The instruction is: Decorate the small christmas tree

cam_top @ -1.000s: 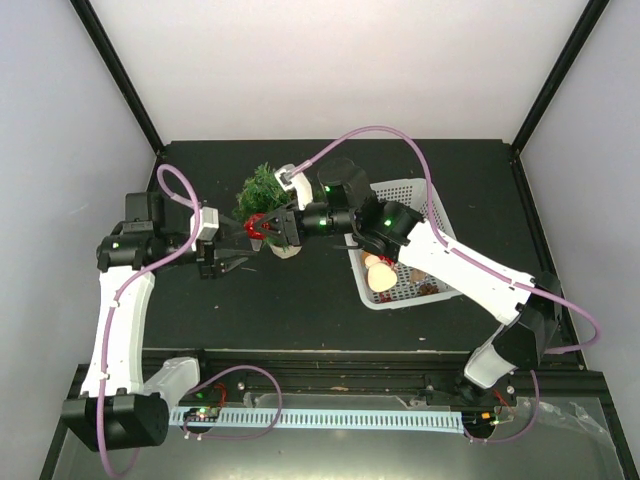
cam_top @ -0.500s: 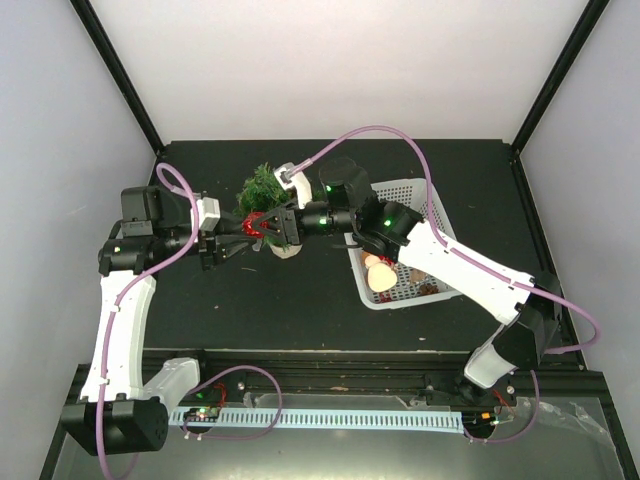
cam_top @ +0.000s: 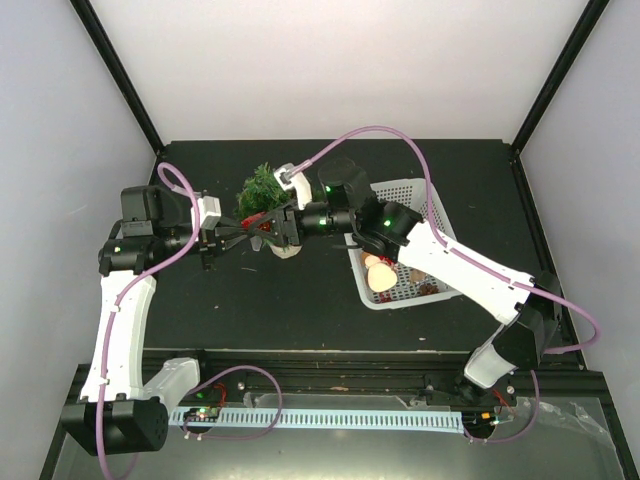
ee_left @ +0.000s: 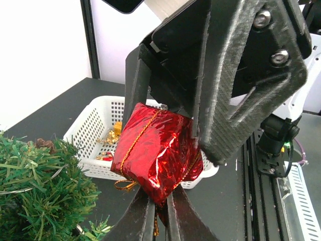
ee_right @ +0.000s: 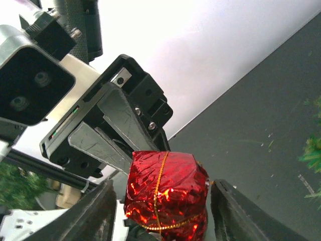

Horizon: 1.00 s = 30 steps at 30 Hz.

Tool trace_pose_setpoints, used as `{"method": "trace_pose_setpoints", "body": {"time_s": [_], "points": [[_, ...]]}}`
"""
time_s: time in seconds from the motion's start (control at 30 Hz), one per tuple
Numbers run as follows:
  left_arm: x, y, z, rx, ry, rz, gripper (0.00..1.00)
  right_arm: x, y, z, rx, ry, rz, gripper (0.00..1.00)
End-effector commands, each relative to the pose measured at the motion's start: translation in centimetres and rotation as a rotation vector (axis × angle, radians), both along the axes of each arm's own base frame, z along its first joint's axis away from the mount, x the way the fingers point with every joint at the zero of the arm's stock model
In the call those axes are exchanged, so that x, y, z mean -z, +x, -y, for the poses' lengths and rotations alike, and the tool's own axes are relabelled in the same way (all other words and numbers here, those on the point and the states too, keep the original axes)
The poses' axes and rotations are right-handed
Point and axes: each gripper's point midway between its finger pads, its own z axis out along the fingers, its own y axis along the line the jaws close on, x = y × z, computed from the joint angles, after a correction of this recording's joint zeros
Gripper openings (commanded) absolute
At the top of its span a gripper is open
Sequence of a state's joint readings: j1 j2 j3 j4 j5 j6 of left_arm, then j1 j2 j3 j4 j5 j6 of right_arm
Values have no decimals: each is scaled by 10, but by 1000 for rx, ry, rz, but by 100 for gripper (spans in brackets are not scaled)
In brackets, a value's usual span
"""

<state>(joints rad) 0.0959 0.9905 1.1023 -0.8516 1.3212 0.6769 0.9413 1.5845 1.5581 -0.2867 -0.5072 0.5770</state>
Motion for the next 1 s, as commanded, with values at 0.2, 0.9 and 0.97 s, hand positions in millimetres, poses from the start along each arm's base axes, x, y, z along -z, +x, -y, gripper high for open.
{"method": "trace_pose_setpoints", "body": {"time_s": [0.2, 0.9, 0.97], "points": [[12, 16, -5, -58, 66, 8, 1, -39, 18, 45, 180, 16, 133, 76], [22, 153, -58, -558, 337, 39, 2, -2, 50, 105, 334, -14, 90, 80], [25, 154, -55, -551, 345, 36, 2, 0, 52, 106, 334, -17, 87, 80]]}}
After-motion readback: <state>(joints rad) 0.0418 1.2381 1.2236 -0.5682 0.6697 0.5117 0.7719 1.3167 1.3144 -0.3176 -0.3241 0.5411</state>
